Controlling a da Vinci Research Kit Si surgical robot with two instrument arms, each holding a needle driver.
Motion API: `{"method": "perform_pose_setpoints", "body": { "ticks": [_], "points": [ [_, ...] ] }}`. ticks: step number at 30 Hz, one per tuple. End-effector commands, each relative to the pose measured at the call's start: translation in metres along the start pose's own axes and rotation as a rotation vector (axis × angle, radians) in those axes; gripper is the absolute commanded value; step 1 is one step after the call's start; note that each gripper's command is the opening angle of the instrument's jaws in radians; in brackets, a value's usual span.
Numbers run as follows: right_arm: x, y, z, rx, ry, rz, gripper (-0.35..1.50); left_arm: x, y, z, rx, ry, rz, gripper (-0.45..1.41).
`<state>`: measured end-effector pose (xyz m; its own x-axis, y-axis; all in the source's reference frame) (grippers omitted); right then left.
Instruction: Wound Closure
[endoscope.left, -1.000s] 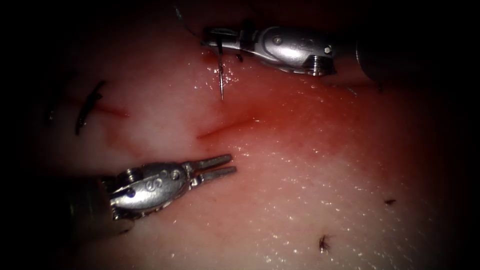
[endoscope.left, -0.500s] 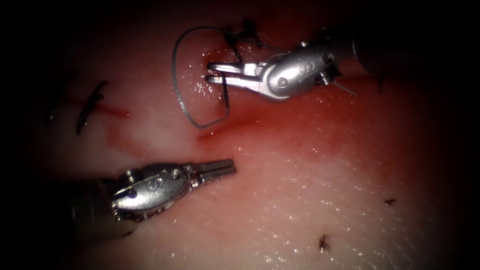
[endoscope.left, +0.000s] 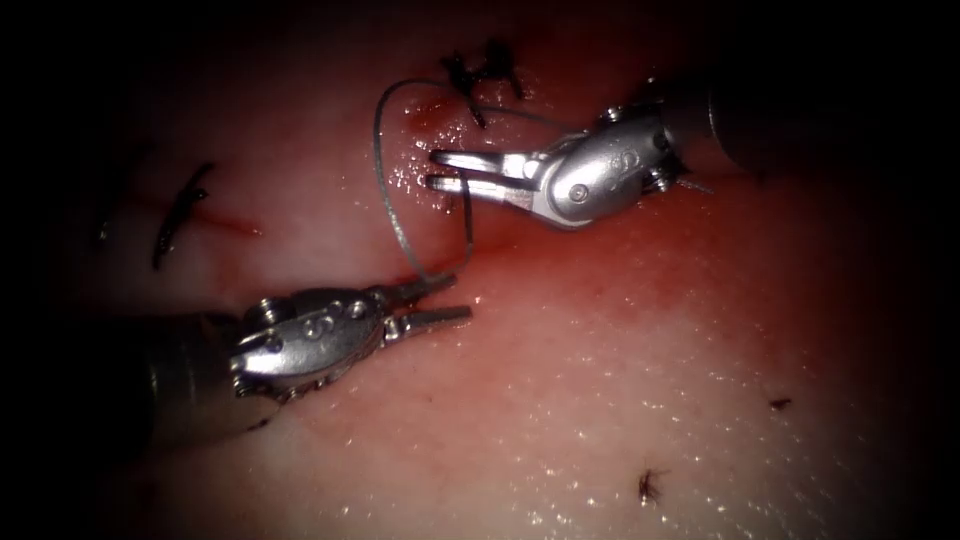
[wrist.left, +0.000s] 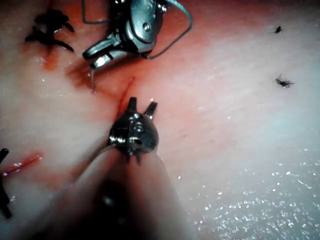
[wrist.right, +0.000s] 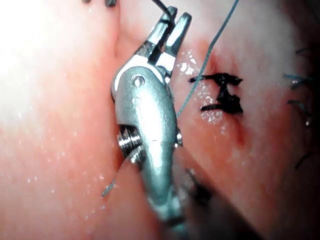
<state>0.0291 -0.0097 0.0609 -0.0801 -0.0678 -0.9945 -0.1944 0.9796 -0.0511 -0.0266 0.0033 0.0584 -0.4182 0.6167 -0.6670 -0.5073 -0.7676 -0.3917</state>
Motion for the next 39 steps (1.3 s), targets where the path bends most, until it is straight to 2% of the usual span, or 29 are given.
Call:
{"method": "perform_pose_setpoints", "body": {
  "ticks": [1,3,7,11,13,14,20,31,39],
  "points": [
    [-0.0008,-0.0007,0.0004,0.0,-0.009,0.017,-0.35,-0.0006,0.0005,0.001,0.007,-0.011,-0.001,0.2],
    [-0.0008,-0.0003,0.0005,-0.003,-0.026,0.049,-0.35,-0.0012,0.0008,0.0015,0.017,-0.038,0.015,0.15],
    [-0.0007,0.0008,0.0011,-0.007,-0.057,0.215,-0.35,-0.004,0.0026,0.0033,-0.034,-0.126,0.055,0.14],
    [-0.0004,0.0013,0.0018,-0.01,-0.035,0.326,-0.35,-0.006,0.0041,0.0036,-0.064,-0.166,0.081,0.17],
    [0.0001,0.0017,0.0024,-0.006,0.004,0.404,-0.35,-0.007,0.0049,0.0034,-0.074,-0.179,0.099,0.17],
    [0.0002,0.0018,0.0025,-0.002,0.016,0.42,-0.35,-0.0071,0.005,0.0032,-0.076,-0.184,0.101,0.17],
    [0.0001,0.0016,0.0032,0.037,-0.047,0.586,-0.35,-0.0078,0.0056,0.002,-0.09,-0.195,0.111,0.15],
    [-0.0003,0.0023,0.0032,-0.042,-0.141,0.782,-0.35,-0.0081,0.0061,0.0014,-0.098,-0.209,0.115,0.14],
    [-0.0009,0.0028,0.0034,-0.081,-0.193,1.037,-0.35,-0.0081,0.0061,0.0014,-0.099,-0.209,0.116,0.12]
  ]
}}
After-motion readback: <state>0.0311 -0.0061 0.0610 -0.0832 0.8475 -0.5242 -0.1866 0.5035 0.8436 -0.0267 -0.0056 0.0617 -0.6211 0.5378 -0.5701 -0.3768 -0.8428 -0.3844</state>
